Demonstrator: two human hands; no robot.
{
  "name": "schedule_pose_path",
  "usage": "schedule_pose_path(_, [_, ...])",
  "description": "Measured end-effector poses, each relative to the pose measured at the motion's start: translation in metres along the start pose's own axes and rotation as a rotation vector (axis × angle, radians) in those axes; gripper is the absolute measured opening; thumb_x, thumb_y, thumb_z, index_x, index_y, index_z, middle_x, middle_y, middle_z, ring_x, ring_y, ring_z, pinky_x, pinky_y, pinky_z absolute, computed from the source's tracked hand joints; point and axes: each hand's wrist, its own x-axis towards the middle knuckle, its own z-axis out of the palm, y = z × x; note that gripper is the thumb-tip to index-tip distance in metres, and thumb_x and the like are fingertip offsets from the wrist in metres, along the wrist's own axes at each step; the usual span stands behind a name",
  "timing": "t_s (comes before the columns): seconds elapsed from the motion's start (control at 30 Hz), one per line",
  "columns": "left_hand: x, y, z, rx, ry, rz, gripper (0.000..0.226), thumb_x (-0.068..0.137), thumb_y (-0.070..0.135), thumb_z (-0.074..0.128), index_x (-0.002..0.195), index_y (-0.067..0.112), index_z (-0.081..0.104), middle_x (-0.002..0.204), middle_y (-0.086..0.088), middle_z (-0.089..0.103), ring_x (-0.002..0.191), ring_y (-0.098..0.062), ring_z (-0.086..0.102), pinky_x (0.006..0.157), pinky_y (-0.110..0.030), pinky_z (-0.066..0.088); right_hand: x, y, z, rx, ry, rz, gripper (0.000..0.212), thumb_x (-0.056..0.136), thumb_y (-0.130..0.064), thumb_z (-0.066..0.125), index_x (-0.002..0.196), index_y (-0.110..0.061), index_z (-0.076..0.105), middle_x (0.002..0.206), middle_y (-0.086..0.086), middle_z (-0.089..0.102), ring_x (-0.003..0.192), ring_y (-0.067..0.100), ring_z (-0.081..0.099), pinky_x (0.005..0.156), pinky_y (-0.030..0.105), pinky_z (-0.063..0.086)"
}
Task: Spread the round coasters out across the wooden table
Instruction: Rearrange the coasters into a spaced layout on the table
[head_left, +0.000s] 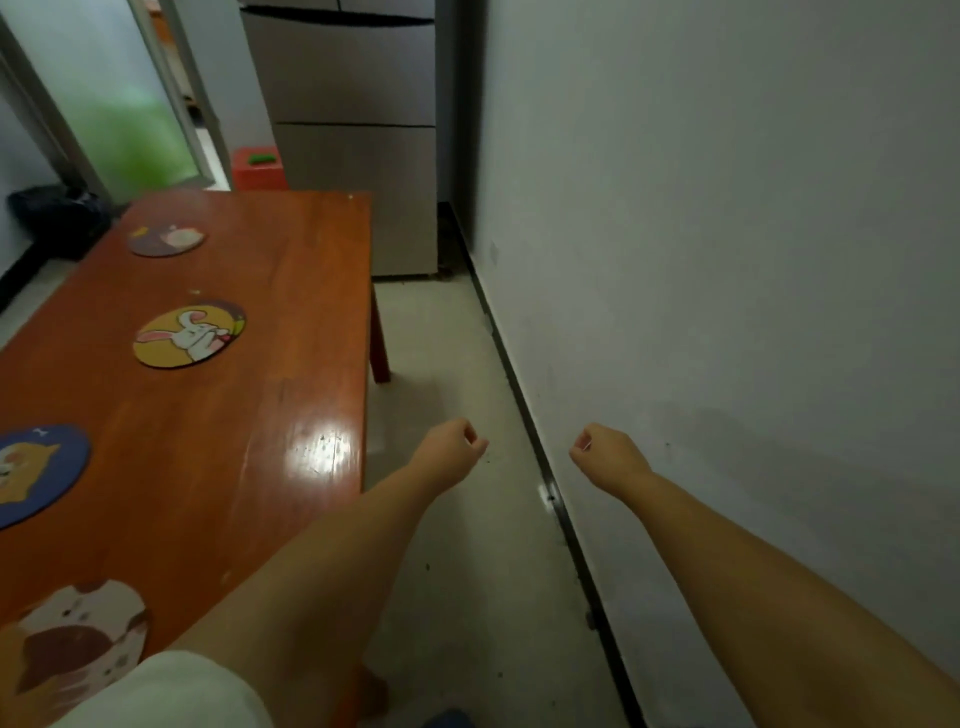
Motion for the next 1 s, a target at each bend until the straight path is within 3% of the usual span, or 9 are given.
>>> schedule_pose_path(0.1, [0.027, -0.012, -0.017, -0.034, 0.089, -0.063, 0.018, 0.090, 0.028, 0.058, 0.081, 0.014, 0.053, 0.104, -0.019, 0.069, 0.085, -0.025, 0.058, 0.075, -0.030, 0.043, 0.036, -0.028, 0.001, -0.022, -0.053, -0.102, 0.025, 0.093, -0.022, 0.050, 0.104, -0.003, 0.061, 0.113, 0.017, 0.065, 0.104, 0.031, 0.060, 0.087, 0.036, 0.049])
schedule_pose_path(0.23, [0.073, -0.033, -0.035, -0.105, 0.207, -0.173, 0.024, 0.091, 0.028, 0.057, 0.072, 0.013, 0.049, 0.103, -0.021, 0.069, 0.098, -0.033, 0.063, 0.080, -0.034, 0.048, 0.095, -0.077, 0.007, -0.101, -0.085, -0.257, 0.026, 0.093, -0.024, 0.052, 0.105, -0.004, 0.063, 0.109, 0.017, 0.067, 0.100, 0.030, 0.063, 0.089, 0.042, 0.053])
schedule_pose_path(0.4, [0.127, -0.052, -0.072, -0.195, 0.282, -0.264, 0.024, 0.089, 0.029, 0.058, 0.070, 0.016, 0.049, 0.101, -0.019, 0.069, 0.090, -0.030, 0.062, 0.070, -0.027, 0.039, 0.168, -0.146, 0.009, -0.211, -0.153, -0.361, 0.028, 0.092, -0.023, 0.053, 0.100, 0.001, 0.066, 0.102, 0.020, 0.070, 0.094, 0.033, 0.065, 0.087, 0.045, 0.055])
schedule_pose_path(0.57, [0.152, -0.085, -0.141, -0.246, 0.392, -0.390, 0.022, 0.089, 0.031, 0.056, 0.073, 0.016, 0.052, 0.086, -0.015, 0.064, 0.081, -0.029, 0.059, 0.078, -0.039, 0.050, 0.220, -0.222, 0.020, -0.230, -0.213, -0.483, 0.020, 0.092, -0.026, 0.053, 0.099, -0.010, 0.061, 0.103, 0.012, 0.067, 0.089, 0.025, 0.061, 0.082, 0.039, 0.052])
schedule_pose_path(0.63, [0.155, -0.104, -0.164, -0.254, 0.426, -0.435, 0.020, 0.090, 0.033, 0.054, 0.084, 0.014, 0.053, 0.084, -0.005, 0.058, 0.080, -0.025, 0.053, 0.070, -0.035, 0.044, 0.234, -0.255, 0.031, -0.234, -0.232, -0.544, 0.021, 0.090, -0.025, 0.055, 0.101, -0.008, 0.063, 0.105, 0.014, 0.068, 0.095, 0.027, 0.063, 0.086, 0.041, 0.053])
schedule_pose_path(0.73, [0.151, -0.137, -0.186, -0.273, 0.501, -0.527, 0.021, 0.092, 0.031, 0.054, 0.084, 0.012, 0.051, 0.073, 0.002, 0.049, 0.079, -0.024, 0.049, 0.058, -0.027, 0.035, 0.251, -0.306, 0.056, -0.227, -0.300, -0.647, 0.024, 0.089, -0.021, 0.055, 0.102, -0.003, 0.064, 0.109, 0.018, 0.068, 0.101, 0.034, 0.063, 0.086, 0.040, 0.050])
schedule_pose_path(0.9, [0.146, -0.195, -0.216, -0.288, 0.646, -0.772, 0.016, 0.091, 0.028, 0.057, 0.087, 0.012, 0.053, 0.088, -0.005, 0.056, 0.084, -0.025, 0.055, 0.076, -0.037, 0.050, 0.273, -0.386, 0.109, -0.280, -0.438, -0.807, 0.024, 0.089, -0.022, 0.056, 0.100, -0.003, 0.065, 0.105, 0.018, 0.071, 0.099, 0.033, 0.063, 0.081, 0.036, 0.049])
schedule_pose_path(1.0, [0.155, -0.222, -0.233, -0.328, 0.714, -0.903, 0.015, 0.090, 0.028, 0.057, 0.081, 0.019, 0.052, 0.087, -0.002, 0.056, 0.080, -0.020, 0.054, 0.071, -0.033, 0.048, 0.293, -0.431, 0.142, -0.308, -0.524, -0.901, 0.026, 0.089, -0.019, 0.055, 0.098, 0.002, 0.067, 0.103, 0.023, 0.071, 0.097, 0.037, 0.064, 0.082, 0.041, 0.051])
